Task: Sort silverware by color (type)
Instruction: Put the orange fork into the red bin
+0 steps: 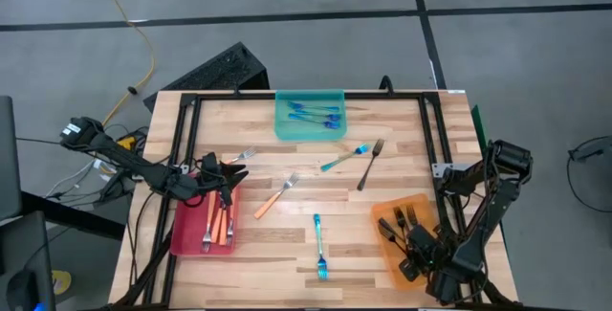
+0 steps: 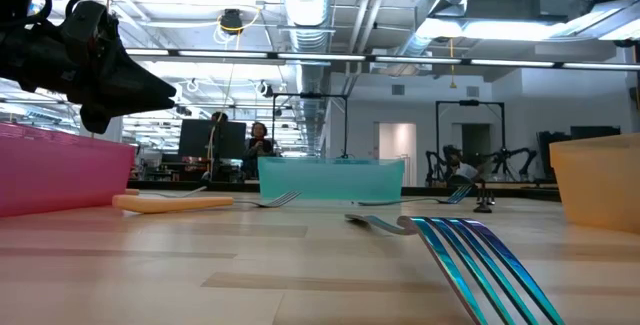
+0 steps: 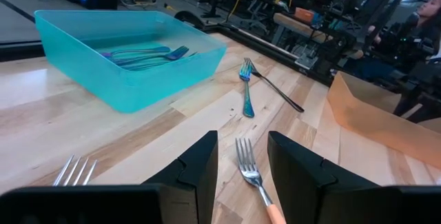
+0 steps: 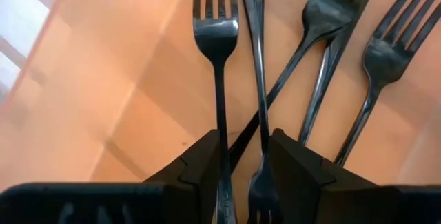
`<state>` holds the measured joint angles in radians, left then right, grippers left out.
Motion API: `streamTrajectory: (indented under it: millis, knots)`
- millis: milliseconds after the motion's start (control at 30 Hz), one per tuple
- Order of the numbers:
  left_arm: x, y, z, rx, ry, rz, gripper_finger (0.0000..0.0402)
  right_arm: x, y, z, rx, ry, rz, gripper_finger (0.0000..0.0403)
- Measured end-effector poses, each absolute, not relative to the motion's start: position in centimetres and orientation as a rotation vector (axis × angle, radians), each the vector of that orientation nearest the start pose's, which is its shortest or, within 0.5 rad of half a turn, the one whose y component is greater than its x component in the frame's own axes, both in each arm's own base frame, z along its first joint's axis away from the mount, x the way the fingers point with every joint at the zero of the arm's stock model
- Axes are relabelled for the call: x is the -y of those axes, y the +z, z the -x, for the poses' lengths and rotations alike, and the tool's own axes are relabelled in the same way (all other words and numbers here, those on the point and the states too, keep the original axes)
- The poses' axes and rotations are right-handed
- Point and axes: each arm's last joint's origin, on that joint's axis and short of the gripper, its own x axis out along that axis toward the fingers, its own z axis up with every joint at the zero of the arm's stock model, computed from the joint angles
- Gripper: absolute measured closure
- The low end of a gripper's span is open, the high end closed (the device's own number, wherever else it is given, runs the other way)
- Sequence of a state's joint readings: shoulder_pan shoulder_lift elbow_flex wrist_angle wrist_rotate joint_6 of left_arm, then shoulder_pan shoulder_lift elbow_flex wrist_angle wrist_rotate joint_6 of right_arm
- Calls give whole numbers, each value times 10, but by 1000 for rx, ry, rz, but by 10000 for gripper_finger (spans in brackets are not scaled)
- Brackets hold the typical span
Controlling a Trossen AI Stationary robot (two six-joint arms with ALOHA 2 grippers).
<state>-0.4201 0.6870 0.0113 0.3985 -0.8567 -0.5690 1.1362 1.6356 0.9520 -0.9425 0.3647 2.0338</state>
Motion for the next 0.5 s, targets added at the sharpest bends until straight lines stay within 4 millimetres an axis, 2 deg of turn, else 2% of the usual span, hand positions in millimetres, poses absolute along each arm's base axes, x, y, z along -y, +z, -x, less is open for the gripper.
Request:
streamTrajectory:
  millis: [500]
  knots:
    - [33, 141, -126, -92, 467, 413, 290, -234, 193, -121, -1062, -733, -527, 255]
